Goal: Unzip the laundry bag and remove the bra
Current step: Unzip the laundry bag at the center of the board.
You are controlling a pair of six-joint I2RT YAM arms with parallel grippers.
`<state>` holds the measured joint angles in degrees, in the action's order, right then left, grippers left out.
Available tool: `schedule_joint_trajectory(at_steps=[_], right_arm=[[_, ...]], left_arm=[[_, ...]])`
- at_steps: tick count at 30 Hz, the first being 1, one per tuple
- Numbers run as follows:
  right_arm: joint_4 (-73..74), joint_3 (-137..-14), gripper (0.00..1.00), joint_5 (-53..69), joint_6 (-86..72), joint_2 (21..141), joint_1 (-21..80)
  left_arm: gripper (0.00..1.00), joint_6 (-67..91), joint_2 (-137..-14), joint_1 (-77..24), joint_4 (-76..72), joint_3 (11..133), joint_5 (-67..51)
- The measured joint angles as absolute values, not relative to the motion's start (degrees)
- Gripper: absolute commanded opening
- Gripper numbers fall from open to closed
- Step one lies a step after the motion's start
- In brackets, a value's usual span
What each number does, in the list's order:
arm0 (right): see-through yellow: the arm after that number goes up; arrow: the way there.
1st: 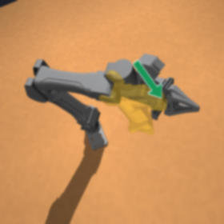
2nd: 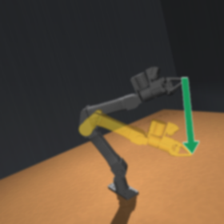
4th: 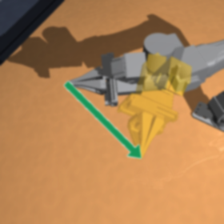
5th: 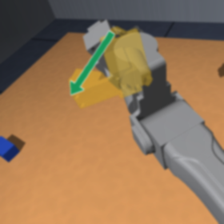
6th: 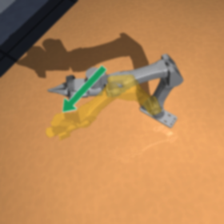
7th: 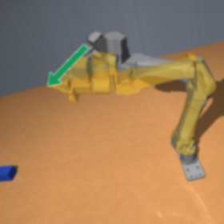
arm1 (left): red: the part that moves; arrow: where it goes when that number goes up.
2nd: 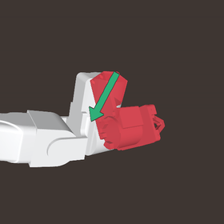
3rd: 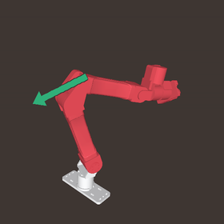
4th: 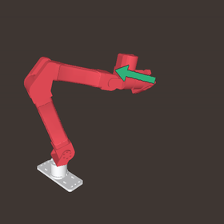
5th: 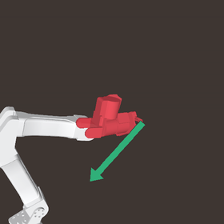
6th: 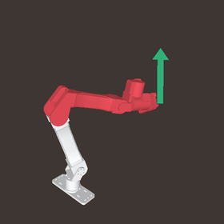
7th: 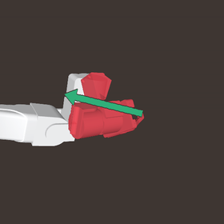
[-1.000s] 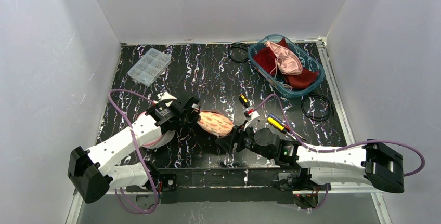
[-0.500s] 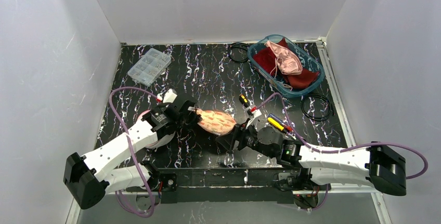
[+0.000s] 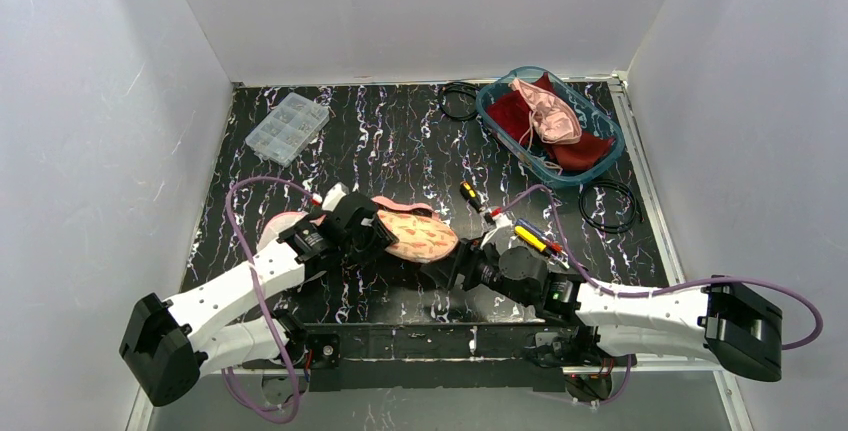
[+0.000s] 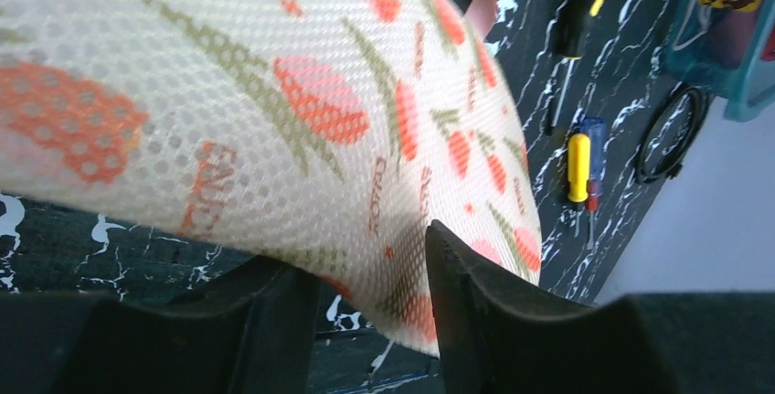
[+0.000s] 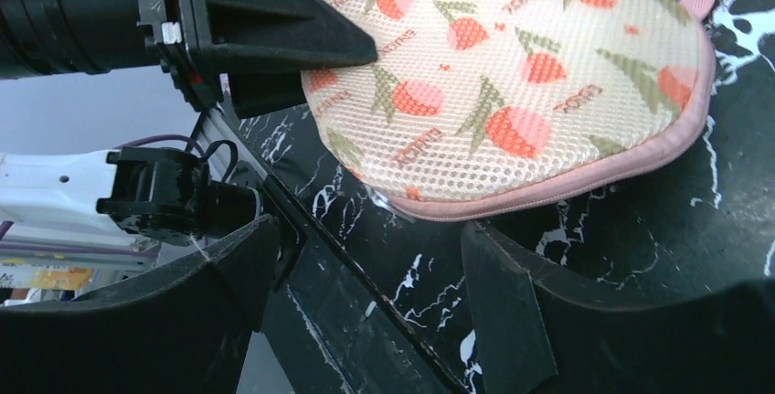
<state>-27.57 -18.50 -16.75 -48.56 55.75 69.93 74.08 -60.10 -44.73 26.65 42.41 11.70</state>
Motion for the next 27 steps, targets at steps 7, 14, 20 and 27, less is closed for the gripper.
schedule_joint_trajectory(at_steps=[7,14,20,27], right_arm=[[-28.56,-16.29,0.82,-16.29,-50.39,55.86,69.38],[-27.35,-16.34,0.84,-13.72,-48.12,54.74,69.38],[-25.74,-16.40,0.85,-11.25,-46.22,50.72,69.36],[-22.72,-15.92,0.87,-12.40,-46.48,44.56,69.36]], left_arm=[[0.00,74.04,-59.68,-44.73,25.61,40.01,10.52],[0.00,75.44,-59.68,-44.73,27.22,40.99,10.09],[0.00,80.53,-60.27,-44.73,29.47,43.64,9.82],[0.00,84.66,-60.73,-44.73,30.39,45.93,9.96]])
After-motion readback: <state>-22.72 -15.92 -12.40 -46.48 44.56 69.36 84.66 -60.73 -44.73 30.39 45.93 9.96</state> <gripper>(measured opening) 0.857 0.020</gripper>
